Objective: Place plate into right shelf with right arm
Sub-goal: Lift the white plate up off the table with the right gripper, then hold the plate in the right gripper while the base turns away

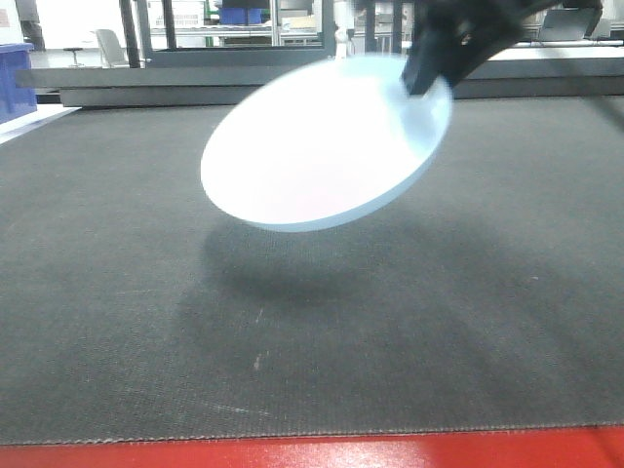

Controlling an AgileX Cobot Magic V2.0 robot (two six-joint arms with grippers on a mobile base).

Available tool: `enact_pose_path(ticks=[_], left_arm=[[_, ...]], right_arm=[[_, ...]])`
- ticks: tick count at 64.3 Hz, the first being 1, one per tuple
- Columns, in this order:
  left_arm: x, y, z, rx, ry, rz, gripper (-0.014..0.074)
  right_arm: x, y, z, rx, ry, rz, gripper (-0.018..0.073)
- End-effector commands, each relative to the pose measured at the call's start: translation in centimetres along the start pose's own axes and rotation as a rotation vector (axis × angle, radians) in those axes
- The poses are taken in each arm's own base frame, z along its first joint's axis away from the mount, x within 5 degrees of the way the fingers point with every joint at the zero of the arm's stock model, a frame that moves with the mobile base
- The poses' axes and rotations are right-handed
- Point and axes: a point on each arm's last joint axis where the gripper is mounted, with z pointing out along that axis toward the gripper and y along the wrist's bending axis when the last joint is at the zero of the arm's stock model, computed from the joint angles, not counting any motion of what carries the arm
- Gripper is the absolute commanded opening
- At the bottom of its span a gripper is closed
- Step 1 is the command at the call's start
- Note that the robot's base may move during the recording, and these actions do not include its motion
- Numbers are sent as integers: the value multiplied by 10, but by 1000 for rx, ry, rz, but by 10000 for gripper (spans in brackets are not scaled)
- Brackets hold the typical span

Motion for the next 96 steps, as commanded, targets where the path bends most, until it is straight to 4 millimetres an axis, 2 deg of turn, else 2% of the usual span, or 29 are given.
enact_pose_path(ticks=[1,12,25,36,51,61,96], left_arm=[[-6,2,-1,-24,-90,-4,-47],[-6,2,-1,-24,-90,-4,-47],[-6,2,-1,-24,-90,-4,-47],[-6,2,-1,-24,-90,-4,-47],[-6,2,-1,-24,-90,-4,-47],[-6,2,-1,-24,-90,-4,-47],[-6,2,-1,-24,-90,-4,-47]], right_arm=[[-6,5,-44,-65,-198,-57,64],[22,9,-91,-154,-311,-100,64],[42,7,-141,-243,-438,-113,64],[46,0,-178,-277,-571,-140,64],[50,-11,-215,-299,-736,-150,64],[52,-14,-226,-317,-791,-142,64],[52,-14,-226,-315,-787,-142,64]])
